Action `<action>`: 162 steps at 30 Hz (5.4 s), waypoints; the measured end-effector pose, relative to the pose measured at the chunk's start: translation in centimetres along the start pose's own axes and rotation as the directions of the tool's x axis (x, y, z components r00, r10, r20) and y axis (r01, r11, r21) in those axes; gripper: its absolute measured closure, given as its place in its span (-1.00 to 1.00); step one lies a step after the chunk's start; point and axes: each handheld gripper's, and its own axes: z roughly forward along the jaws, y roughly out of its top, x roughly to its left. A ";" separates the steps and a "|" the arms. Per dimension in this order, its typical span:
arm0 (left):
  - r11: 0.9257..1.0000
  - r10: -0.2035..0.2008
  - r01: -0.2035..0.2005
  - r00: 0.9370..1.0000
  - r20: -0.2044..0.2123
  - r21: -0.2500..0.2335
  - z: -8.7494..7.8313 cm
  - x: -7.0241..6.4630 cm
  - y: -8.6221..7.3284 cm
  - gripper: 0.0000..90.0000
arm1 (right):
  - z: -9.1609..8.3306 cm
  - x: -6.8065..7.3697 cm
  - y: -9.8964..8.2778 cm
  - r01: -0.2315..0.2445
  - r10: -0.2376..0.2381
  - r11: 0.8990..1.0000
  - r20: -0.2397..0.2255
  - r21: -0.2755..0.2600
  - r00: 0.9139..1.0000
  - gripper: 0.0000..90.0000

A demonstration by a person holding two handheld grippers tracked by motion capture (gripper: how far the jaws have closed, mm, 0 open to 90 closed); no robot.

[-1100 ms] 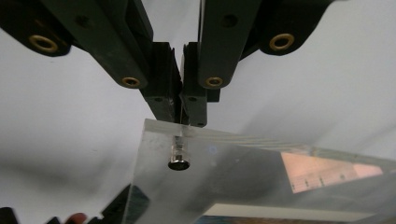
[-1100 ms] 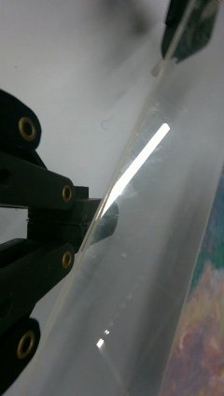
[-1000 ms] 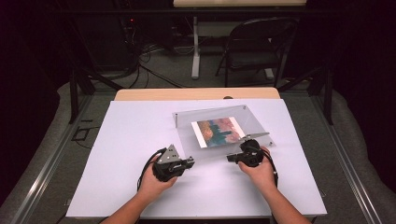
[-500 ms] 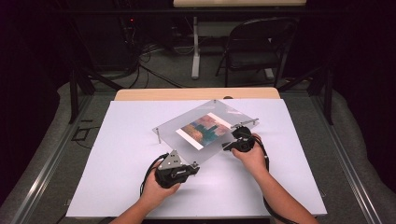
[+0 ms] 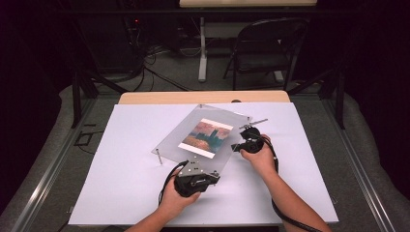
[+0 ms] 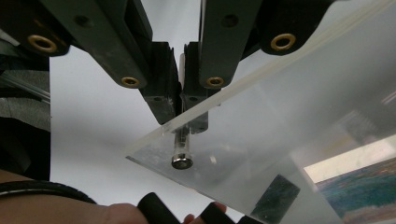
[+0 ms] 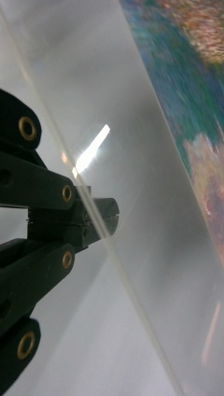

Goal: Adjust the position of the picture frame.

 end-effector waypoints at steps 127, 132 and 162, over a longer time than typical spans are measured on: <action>0.981 -0.193 0.194 0.959 -0.209 -0.016 -8.0 6.7 -5.0 0.89 | -5.3 4.9 -9.3 0.140 -0.141 0.961 0.010 -0.240 0.990 0.91; 0.980 -0.195 0.199 0.959 -0.205 -0.002 -7.5 6.2 -5.0 0.89 | -5.3 4.1 -9.1 0.137 -0.134 0.963 0.029 -0.234 0.991 0.91; 0.971 -0.235 0.237 0.935 -0.265 -0.023 -6.1 8.9 -4.3 0.89 | -3.5 2.6 -6.8 0.132 -0.127 0.965 0.036 -0.226 0.991 0.90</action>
